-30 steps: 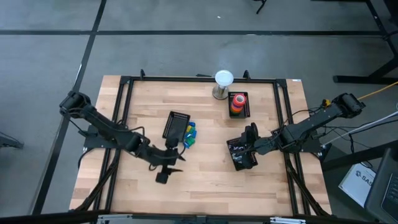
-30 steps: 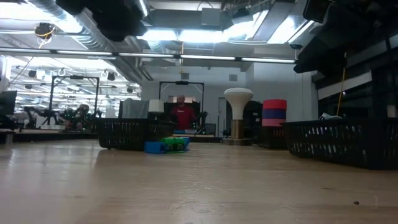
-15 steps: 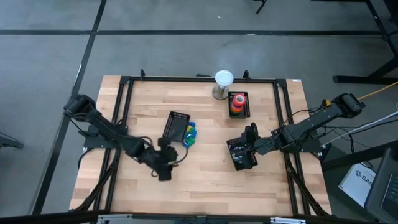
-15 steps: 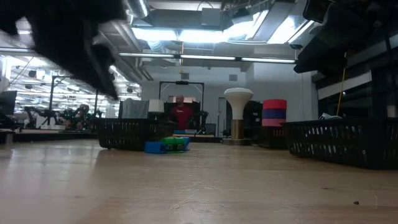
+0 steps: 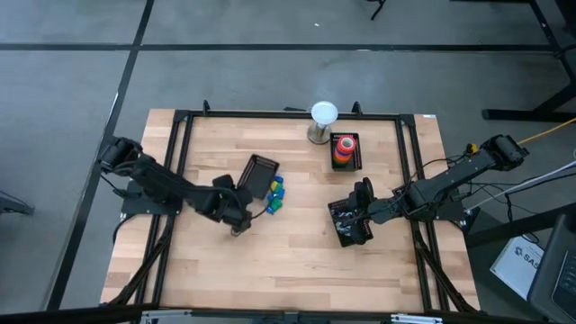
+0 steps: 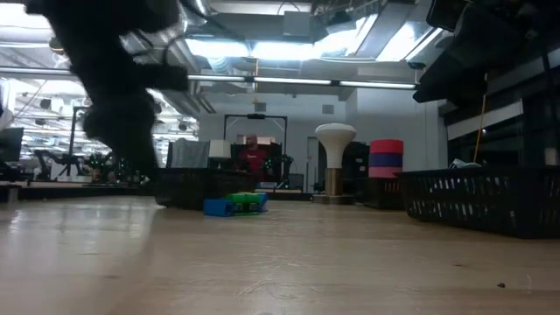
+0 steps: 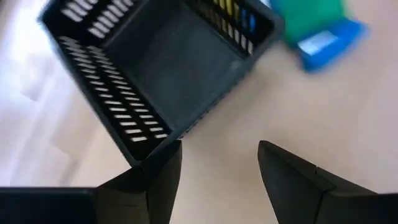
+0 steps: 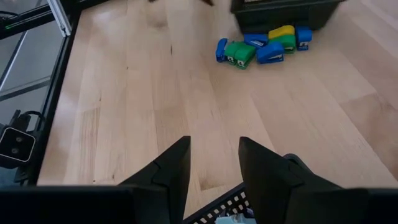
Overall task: Pick and place Stapler, Stapler remover, tape
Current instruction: Move the left black bin to the center of the table
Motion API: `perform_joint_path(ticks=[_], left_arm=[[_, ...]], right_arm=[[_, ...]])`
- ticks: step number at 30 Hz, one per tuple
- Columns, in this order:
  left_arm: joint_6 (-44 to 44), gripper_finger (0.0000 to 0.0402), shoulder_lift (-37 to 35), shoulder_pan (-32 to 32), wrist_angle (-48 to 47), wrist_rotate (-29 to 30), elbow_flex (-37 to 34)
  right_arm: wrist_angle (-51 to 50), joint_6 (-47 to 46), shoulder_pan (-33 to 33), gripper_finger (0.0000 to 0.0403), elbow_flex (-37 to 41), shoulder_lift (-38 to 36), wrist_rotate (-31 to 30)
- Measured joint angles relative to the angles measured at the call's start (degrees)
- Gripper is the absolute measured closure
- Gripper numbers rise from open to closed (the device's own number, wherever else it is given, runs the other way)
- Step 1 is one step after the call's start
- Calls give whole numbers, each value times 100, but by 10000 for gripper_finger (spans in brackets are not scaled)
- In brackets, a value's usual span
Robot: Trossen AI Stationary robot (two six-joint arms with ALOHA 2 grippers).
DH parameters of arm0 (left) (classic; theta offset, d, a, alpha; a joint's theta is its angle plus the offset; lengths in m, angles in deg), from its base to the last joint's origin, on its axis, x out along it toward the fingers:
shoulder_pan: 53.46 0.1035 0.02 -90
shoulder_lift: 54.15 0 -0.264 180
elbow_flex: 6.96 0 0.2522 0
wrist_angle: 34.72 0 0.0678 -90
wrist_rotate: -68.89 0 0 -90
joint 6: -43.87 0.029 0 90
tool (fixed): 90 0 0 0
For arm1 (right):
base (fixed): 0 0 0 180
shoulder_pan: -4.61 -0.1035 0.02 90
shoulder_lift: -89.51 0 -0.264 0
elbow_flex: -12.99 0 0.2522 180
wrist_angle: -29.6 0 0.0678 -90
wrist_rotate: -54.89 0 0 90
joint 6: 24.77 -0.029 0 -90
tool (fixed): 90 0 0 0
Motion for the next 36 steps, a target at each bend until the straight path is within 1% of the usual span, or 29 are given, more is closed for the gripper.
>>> perform_joint_path(ticks=[2,6,9,13,16,18,20,23,25,27,29,30,32,34,36], left_arm=[[180,192,77,266,-33,129,-3],[691,192,323,826,156,195,-6],[1238,192,509,1171,639,216,-6],[1829,192,639,1343,1327,-66,-6],[2185,192,674,1343,1751,-132,-3],[2277,192,673,1330,1866,-161,-5],[2236,192,638,1280,1922,-362,-5],[2061,192,414,1101,2162,-1039,69],[2140,192,231,929,2410,-1281,171],[2277,192,50,777,2585,-1100,270],[2333,192,-84,739,2709,-632,366],[2313,192,-127,812,2713,-425,426],[2294,192,-139,1093,2708,-336,582],[2292,192,-90,1464,2698,-556,747],[2292,192,64,1846,2718,-926,937]], right_arm=[[1,0,-1,263,0,0,0],[15,21,0,263,0,0,-2],[30,24,-1,263,0,0,-14],[61,78,0,263,0,-2,-21],[63,261,0,263,0,-2,-22],[70,329,0,263,0,-2,-22],[74,341,0,263,0,-2,-20],[84,343,0,263,0,-1,-21],[90,343,0,263,0,-2,-22],[99,359,0,263,0,-1,-21],[116,367,0,263,0,-2,-22],[116,361,0,263,0,-1,-21],[126,343,0,263,0,-2,-21],[165,345,0,263,0,0,-22],[173,345,12,263,0,-2,-20]])
